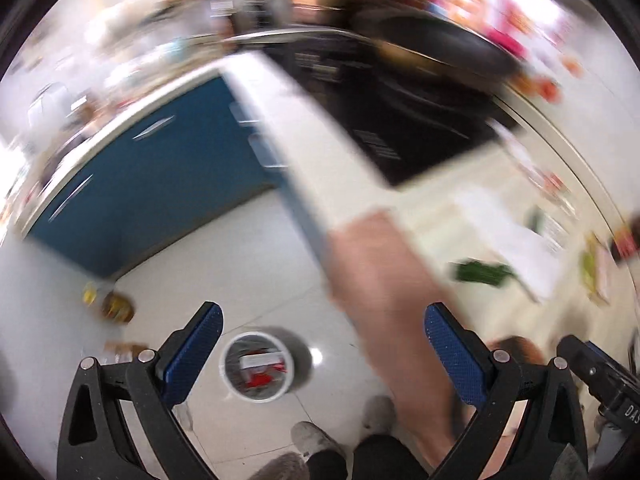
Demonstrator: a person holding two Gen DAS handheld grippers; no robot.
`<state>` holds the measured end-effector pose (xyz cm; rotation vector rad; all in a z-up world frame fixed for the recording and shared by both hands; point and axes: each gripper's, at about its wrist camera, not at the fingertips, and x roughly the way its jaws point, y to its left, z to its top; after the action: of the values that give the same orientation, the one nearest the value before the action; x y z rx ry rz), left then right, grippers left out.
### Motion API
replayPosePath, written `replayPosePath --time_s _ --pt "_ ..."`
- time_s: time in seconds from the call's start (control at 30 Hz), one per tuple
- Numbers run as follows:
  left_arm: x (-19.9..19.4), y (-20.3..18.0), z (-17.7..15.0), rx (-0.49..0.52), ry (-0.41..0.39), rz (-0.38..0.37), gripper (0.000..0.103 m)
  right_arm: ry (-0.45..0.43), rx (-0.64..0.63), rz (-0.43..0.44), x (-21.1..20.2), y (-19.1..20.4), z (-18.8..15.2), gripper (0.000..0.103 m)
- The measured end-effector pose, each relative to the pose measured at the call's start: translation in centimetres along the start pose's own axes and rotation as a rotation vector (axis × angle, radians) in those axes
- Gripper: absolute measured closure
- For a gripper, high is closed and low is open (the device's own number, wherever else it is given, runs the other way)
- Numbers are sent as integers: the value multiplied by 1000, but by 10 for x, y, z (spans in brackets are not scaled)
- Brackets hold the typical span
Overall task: Collect trash
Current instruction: 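Move both tools back over the counter toward the green pepper, then grasp the green pepper with the left tool while the right tool grasps the maroon box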
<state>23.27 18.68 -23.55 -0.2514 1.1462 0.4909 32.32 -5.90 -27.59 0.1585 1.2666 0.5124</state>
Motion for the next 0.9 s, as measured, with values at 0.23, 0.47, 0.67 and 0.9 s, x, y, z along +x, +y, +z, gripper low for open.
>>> replayPosePath --time_s 0.23,0.47,0.67,0.9 --pt "72 -136 17 508 99 6 1 -33 239 -127 -19 -130 24 0" --pt "117 -189 19 848 124 99 9 -38 367 -180 -18 -201 22 0" --pt "129 -202 18 941 174 67 74 -75 385 -218 -7 -230 49 0" --pt "125 -187 21 805 223 15 85 -126 284 -359 31 -228 102 0"
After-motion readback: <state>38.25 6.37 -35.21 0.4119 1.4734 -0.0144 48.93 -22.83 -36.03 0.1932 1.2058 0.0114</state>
